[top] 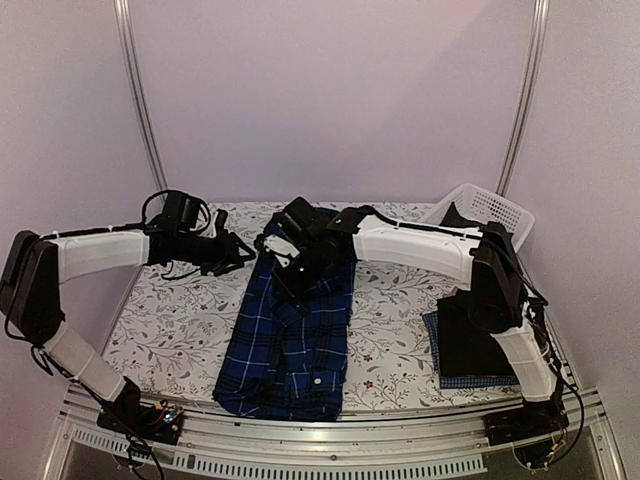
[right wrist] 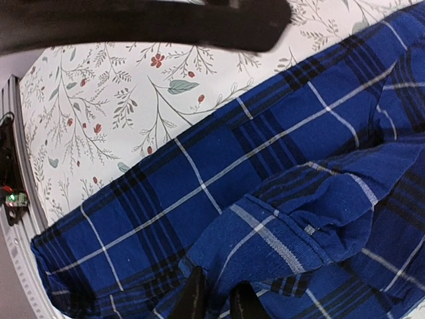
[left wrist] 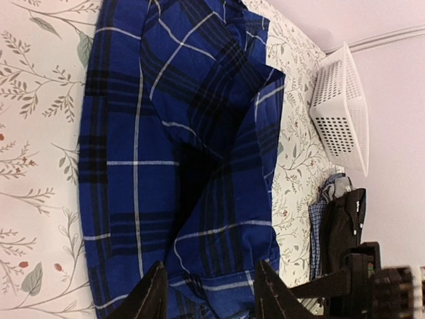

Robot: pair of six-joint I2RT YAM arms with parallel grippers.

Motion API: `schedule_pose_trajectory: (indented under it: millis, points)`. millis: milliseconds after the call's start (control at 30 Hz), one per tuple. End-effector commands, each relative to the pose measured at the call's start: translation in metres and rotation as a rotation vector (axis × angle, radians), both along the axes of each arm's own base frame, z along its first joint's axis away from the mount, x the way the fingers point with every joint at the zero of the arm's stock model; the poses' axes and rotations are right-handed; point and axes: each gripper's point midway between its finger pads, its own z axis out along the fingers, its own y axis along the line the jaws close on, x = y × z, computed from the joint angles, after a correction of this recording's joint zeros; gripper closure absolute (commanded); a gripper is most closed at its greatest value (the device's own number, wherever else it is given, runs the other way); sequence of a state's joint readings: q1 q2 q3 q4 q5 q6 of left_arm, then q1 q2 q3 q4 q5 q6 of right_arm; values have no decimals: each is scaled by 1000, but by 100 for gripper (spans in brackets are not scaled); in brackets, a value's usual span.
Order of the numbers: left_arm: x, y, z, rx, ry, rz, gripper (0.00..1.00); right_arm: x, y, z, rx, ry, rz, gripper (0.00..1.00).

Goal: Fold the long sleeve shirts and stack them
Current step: Fold the sleeve of the rectangle-folded shirt.

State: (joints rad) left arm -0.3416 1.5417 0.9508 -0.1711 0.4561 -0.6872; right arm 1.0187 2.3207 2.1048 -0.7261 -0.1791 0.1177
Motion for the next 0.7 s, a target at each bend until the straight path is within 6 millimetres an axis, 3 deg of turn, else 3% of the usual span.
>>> schedule_pose_trajectory:
  millis: [0, 167, 233, 467, 667]
  points:
    - [-13, 10, 6, 18, -31, -8, 55, -16, 14, 11, 40, 24, 24, 75]
    - [-29, 3, -7, 20, -5, -67, 53, -12, 5, 33, 87, -17, -34, 45]
    - [-36, -3, -10, 28, -7, -87, 51, -10, -3, 40, 90, -38, -66, 40]
    - [-55, -20, -4, 72, -61, -99, 50, 4, -44, 34, 92, -44, -231, 38]
    - [-72, -54, -12, 188, -87, -154, 50, 18, -85, 29, 138, 6, -396, 43]
